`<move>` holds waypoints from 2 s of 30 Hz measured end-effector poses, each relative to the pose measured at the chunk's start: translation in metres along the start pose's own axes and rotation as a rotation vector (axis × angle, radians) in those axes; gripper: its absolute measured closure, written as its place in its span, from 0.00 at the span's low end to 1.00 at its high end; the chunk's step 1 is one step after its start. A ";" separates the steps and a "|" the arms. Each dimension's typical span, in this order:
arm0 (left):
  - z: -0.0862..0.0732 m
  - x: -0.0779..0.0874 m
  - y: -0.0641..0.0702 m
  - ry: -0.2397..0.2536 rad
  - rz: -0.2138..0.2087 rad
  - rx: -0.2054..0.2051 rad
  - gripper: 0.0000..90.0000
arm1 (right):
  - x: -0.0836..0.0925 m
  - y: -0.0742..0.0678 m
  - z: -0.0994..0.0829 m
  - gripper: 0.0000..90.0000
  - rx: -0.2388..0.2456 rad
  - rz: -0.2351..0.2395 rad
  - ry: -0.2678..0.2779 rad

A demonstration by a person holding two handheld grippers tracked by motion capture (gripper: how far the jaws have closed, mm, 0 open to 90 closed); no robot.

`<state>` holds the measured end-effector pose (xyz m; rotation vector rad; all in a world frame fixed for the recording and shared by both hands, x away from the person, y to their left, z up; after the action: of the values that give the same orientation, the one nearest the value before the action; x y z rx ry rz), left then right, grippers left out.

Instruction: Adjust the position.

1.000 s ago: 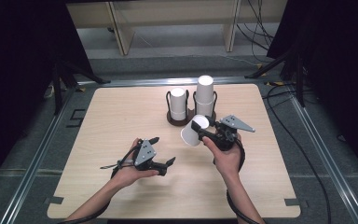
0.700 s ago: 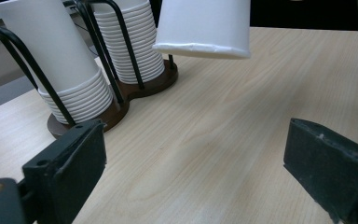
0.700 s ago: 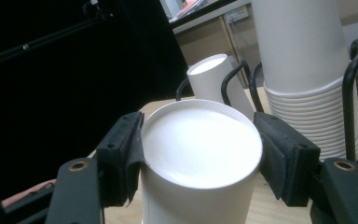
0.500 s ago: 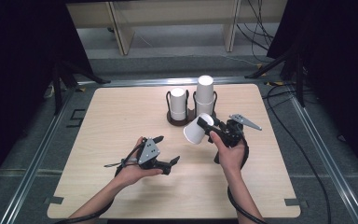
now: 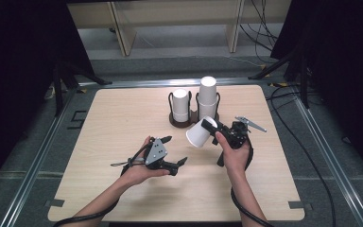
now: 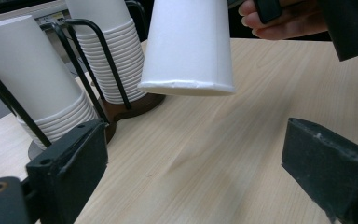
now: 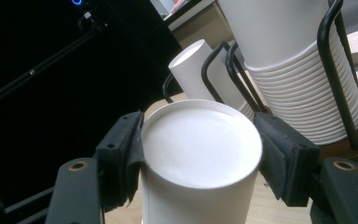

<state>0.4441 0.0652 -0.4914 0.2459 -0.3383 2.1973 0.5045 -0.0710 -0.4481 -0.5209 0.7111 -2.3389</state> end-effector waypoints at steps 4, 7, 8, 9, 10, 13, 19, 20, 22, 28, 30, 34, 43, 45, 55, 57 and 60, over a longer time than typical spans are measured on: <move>0.003 -0.003 0.001 0.006 -0.008 -0.004 0.08 | 0.000 0.004 -0.001 0.40 -0.022 -0.005 -0.014; 0.004 -0.007 0.000 0.011 -0.009 -0.001 0.08 | 0.000 0.004 -0.002 0.40 -0.034 0.001 -0.021; 0.004 -0.007 0.000 0.006 -0.009 0.000 0.08 | 0.000 0.004 -0.002 0.41 -0.039 0.005 -0.022; 0.005 -0.008 -0.001 0.000 -0.010 -0.005 0.08 | 0.000 0.005 -0.002 0.40 -0.045 0.004 -0.023; 0.005 -0.008 0.000 0.001 -0.012 -0.005 0.08 | -0.001 0.005 -0.003 0.40 -0.049 0.004 -0.027; 0.008 -0.011 0.001 0.005 -0.016 -0.009 0.08 | -0.001 0.004 -0.003 0.41 -0.061 0.026 -0.029; 0.009 -0.016 0.003 0.000 -0.024 -0.022 0.08 | -0.002 0.005 -0.003 0.41 -0.073 0.017 -0.041; 0.009 -0.017 0.003 0.005 -0.024 -0.024 0.08 | -0.001 0.005 -0.003 0.41 -0.089 0.019 -0.046; 0.010 -0.018 0.004 0.001 -0.024 -0.032 0.08 | -0.002 0.007 -0.003 0.41 -0.088 0.011 -0.045; 0.014 -0.023 0.003 0.005 -0.022 -0.039 0.08 | -0.003 0.007 -0.003 0.41 -0.097 0.024 -0.048; 0.015 -0.024 0.003 0.008 -0.023 -0.041 0.08 | -0.003 0.008 -0.003 0.41 -0.100 0.024 -0.047; 0.016 -0.027 0.003 0.005 -0.020 -0.042 0.08 | -0.003 0.007 -0.004 0.41 -0.105 0.026 -0.052; 0.018 -0.036 0.001 0.002 -0.035 -0.063 0.08 | -0.005 0.007 -0.007 0.41 -0.110 0.035 -0.067; 0.020 -0.038 0.001 0.009 -0.037 -0.056 0.08 | -0.006 0.005 -0.008 0.41 -0.126 0.039 -0.073; 0.023 -0.045 0.000 0.010 -0.038 -0.068 0.07 | -0.008 0.005 -0.009 0.41 -0.130 0.032 -0.081; 0.022 -0.046 -0.001 0.012 -0.034 -0.066 0.07 | -0.007 0.004 -0.009 0.41 -0.122 0.043 -0.081; 0.021 -0.048 -0.002 0.006 -0.035 -0.069 0.07 | -0.007 0.003 -0.010 0.41 -0.128 0.053 -0.087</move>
<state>0.4759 0.0237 -0.4856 0.2053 -0.4031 2.1475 0.5057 -0.0645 -0.4589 -0.6484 0.8273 -2.2171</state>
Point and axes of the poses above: each handheld gripper's, and its own axes: x roughly backward along the jaws, z roughly out of its top, y roughly to its right, the point moved 10 cm from there along -x, roughly forward along the jaws, and after that the axes turned 1 degree about -z, right-handed, at the moved point
